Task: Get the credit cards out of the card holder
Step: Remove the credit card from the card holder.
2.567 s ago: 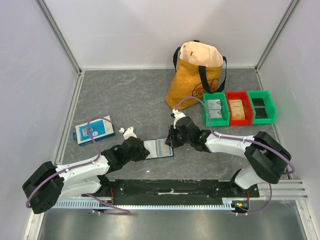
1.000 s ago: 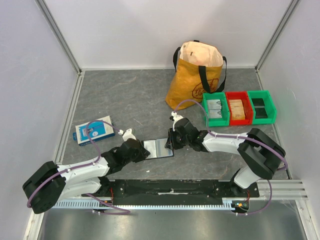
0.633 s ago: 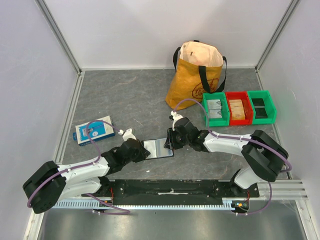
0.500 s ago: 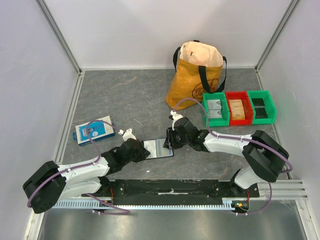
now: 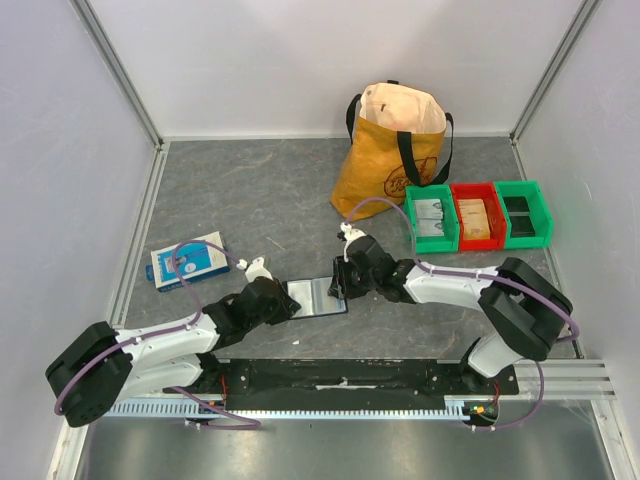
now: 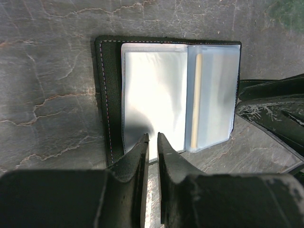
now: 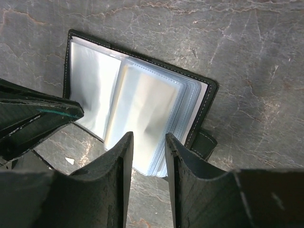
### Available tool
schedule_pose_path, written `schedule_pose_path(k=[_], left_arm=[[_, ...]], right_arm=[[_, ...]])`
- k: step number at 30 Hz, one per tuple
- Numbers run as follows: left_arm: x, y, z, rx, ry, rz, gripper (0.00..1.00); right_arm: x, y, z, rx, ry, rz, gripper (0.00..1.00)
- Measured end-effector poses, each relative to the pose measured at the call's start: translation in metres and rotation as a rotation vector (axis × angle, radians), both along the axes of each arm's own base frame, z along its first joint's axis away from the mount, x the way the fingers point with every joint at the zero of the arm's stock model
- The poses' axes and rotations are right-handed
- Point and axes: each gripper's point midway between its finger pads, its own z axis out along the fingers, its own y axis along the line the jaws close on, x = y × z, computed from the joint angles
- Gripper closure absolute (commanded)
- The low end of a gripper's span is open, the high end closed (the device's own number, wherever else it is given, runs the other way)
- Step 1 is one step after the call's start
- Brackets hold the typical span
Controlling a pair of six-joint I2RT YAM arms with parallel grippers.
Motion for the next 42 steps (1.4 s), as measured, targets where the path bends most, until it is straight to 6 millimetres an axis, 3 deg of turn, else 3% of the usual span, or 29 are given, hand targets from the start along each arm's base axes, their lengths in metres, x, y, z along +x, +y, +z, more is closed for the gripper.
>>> schedule_pose_path(k=[6,18,28,36,42], left_arm=[[0.0,0.0,0.0,-0.001,0.0,-0.001,0.82],[-0.002,-0.002,0.0,-0.009,0.008,-0.013,0.82],[-0.002,-0.002,0.0,-0.01,0.008,-0.014,0.82],[-0.002,-0.003,0.0,-0.01,0.009,-0.015,0.82],[-0.003,-0.003,0.001,-0.013,0.007,-0.016,0.82]], right_arm=[[-0.002,0.001,-0.008,-0.013,0.019,0.005,0.66],[-0.002,0.006,-0.004,0.002,0.015,0.018,0.73],[-0.002,0.023,0.014,0.028,-0.002,0.049,0.64],[-0.006,0.034,0.026,0.036,-0.013,0.088,0.64],[-0.016,0.053,0.035,0.068,-0.013,0.158,0.63]])
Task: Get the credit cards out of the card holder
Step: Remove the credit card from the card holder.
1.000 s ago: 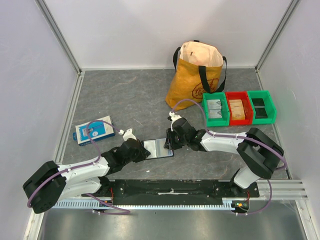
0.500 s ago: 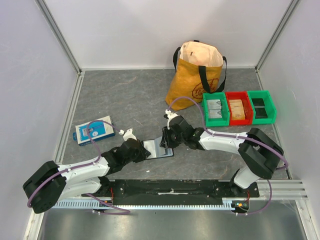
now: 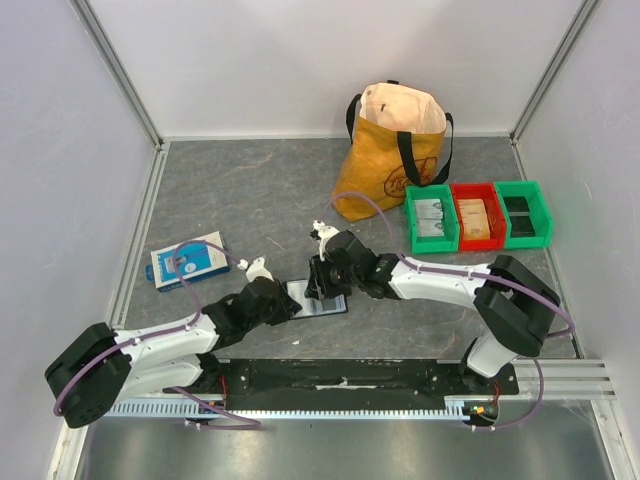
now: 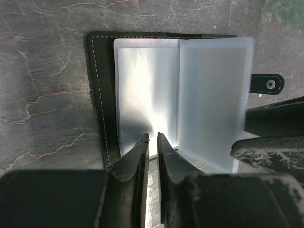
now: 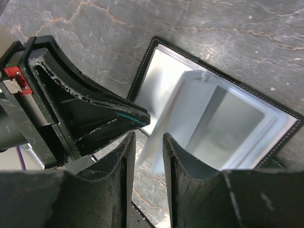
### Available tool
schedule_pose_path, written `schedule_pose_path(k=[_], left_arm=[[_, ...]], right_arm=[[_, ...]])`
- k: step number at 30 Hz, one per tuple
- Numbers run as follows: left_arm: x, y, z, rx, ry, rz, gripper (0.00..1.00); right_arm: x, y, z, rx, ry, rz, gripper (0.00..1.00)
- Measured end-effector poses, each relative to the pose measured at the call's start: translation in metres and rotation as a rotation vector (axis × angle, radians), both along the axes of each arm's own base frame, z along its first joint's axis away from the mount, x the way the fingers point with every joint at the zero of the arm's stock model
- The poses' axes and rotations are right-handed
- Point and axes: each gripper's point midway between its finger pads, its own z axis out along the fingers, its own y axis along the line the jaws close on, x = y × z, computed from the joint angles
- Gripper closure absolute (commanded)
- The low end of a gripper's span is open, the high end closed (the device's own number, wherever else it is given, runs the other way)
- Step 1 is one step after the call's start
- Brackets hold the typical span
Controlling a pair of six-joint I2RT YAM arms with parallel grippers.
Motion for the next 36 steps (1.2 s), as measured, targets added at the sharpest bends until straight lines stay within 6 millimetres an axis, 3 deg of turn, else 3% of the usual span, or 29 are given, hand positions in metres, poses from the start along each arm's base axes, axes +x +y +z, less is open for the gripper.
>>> schedule_pose_path(k=[12,19,27,32,36], left_arm=[[0.0,0.001,0.024,-0.067,-0.06,0.007,0.78],[-0.004,0.007,0.026,-0.064,-0.055,0.012,0.77],[-0.008,0.02,0.031,-0.046,-0.069,0.039,0.73],[-0.006,0.023,0.039,-0.034,-0.078,0.044,0.73],[0.0,0.018,0.051,-0.029,-0.091,0.035,0.73]], right_arm=[[-0.005,0.004,-0.02,-0.043,0.019,0.019,0.6],[0.017,-0.026,-0.033,-0.188,-0.059,-0.121,0.6],[0.035,-0.067,-0.003,-0.267,-0.195,-0.261,0.58],[0.037,-0.065,0.015,-0.222,-0.225,-0.258,0.58],[0.03,-0.047,0.018,-0.138,-0.202,-0.202,0.59]])
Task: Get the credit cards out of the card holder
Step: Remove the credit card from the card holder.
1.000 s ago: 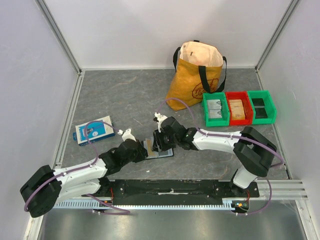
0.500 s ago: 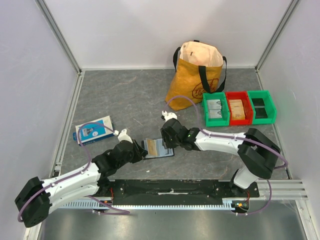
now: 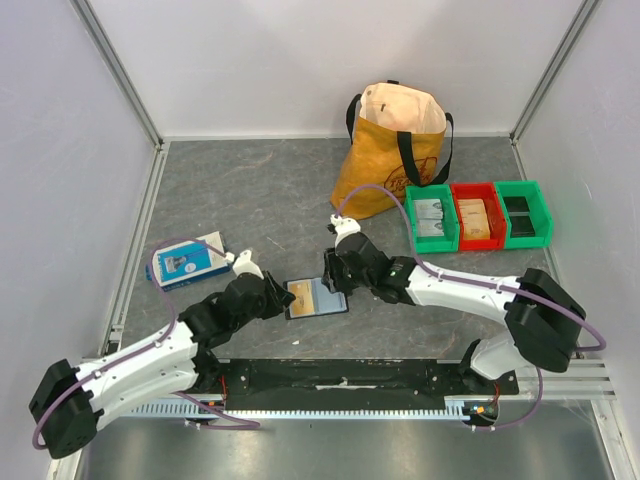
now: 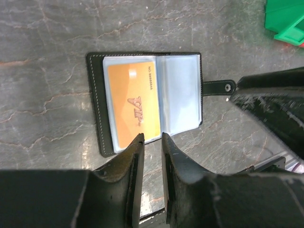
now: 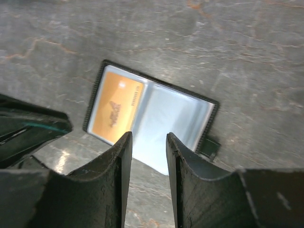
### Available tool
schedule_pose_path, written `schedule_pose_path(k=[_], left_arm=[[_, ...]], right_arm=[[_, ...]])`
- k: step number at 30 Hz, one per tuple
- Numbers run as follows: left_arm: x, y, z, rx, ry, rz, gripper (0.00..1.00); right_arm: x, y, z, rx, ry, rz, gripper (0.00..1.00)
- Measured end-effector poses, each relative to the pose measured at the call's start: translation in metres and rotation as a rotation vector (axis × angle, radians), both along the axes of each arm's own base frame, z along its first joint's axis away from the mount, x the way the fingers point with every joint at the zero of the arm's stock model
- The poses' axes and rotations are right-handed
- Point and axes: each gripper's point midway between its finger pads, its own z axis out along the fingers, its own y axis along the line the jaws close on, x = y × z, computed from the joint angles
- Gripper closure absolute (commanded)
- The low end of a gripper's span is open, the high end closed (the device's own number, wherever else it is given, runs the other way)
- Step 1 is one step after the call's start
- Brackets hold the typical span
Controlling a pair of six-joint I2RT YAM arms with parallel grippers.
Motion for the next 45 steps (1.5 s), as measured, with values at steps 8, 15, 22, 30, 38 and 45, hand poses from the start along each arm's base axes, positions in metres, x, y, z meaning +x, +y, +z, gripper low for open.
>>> schedule_pose_path(k=[8,15,22,30,38,45], left_arm=[[0.018,-0.005,-0.013,0.037,0.033,0.004,0.78],[0.023,0.001,-0.035,0.059,0.067,0.027,0.85],[0.019,0.005,-0.051,0.071,0.092,0.026,0.96],[0.021,0.001,-0.053,0.057,0.085,0.021,0.98],[0.021,0.001,-0.053,0.053,0.083,0.022,0.98],[0.021,0.001,-0.053,0.049,0.083,0.025,0.98]], right_arm=[[-0.012,0.04,-0.01,0.155,0.09,0.09,0.6],[-0.019,0.055,-0.033,0.185,0.165,0.118,0.6],[-0.019,0.057,-0.045,0.183,0.188,0.108,0.62],[-0.02,0.05,-0.064,0.157,0.224,0.082,0.66],[-0.02,0.045,-0.068,0.227,0.253,0.079,0.71],[-0.023,0.041,-0.067,0.329,0.294,0.101,0.73]])
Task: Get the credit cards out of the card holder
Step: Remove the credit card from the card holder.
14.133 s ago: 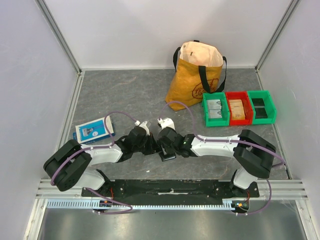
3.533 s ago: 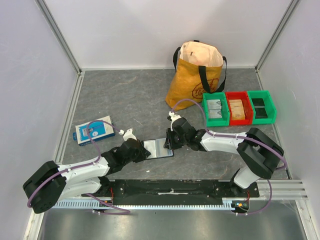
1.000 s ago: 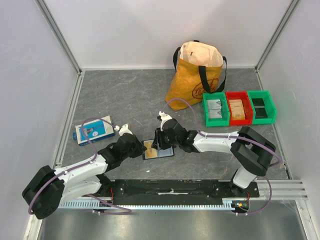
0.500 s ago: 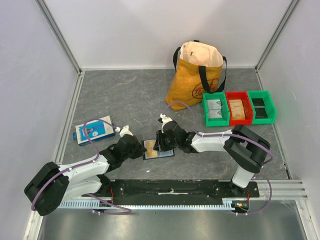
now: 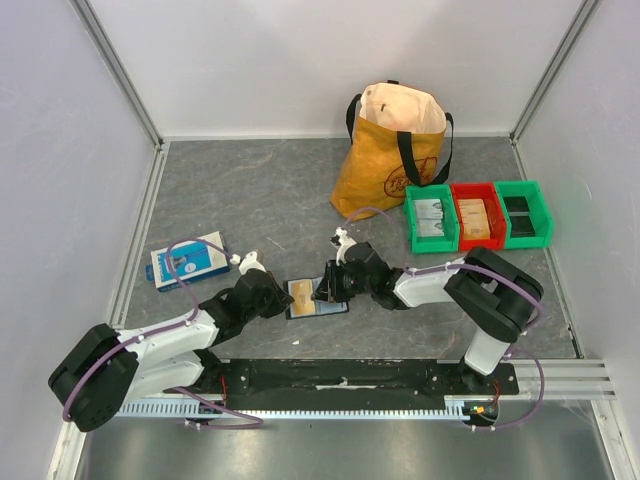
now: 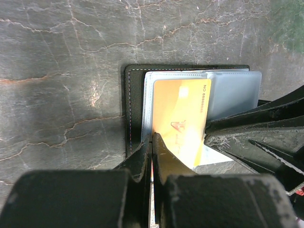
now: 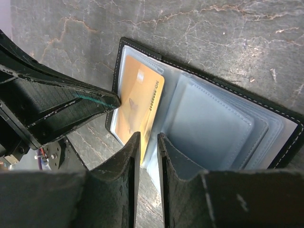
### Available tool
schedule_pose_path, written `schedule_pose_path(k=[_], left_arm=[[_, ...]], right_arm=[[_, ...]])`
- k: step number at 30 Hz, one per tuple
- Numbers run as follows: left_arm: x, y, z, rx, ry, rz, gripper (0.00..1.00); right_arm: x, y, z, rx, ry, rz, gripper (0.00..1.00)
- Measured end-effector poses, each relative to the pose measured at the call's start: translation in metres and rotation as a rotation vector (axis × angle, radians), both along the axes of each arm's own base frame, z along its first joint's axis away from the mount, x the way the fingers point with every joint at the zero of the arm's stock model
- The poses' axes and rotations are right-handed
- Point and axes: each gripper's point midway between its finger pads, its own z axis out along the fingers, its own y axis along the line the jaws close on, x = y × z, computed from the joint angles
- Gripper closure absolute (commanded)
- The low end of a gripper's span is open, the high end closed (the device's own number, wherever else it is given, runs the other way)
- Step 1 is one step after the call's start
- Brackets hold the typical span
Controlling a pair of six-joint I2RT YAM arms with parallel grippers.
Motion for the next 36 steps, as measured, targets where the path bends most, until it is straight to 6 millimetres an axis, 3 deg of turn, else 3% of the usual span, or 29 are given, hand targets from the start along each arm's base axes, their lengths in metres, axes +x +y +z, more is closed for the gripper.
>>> schedule_pose_path(k=[7,17,27,31,36], left_arm=[[0.0,0.0,0.0,-0.001,0.001,0.001,0.98],[0.0,0.0,0.0,-0.004,-0.002,0.0,0.98],[0.0,-0.001,0.0,-0.012,0.005,-0.002,0.98],[0.0,-0.001,0.0,-0.012,0.006,-0.003,0.98],[0.0,-0.001,0.0,-0.012,0.007,-0.004,0.98]], right_arm=[[-0.002,0.003,-0.002,0.062,0.036,0.024,0.75],[-0.002,0.0,-0.006,0.109,0.076,0.025,1.0],[0.001,-0.013,-0.003,0.121,0.093,0.014,1.0],[-0.001,-0.016,-0.003,0.103,0.091,0.021,0.82],[0.0,-0.013,0.0,0.104,0.091,0.036,0.73]])
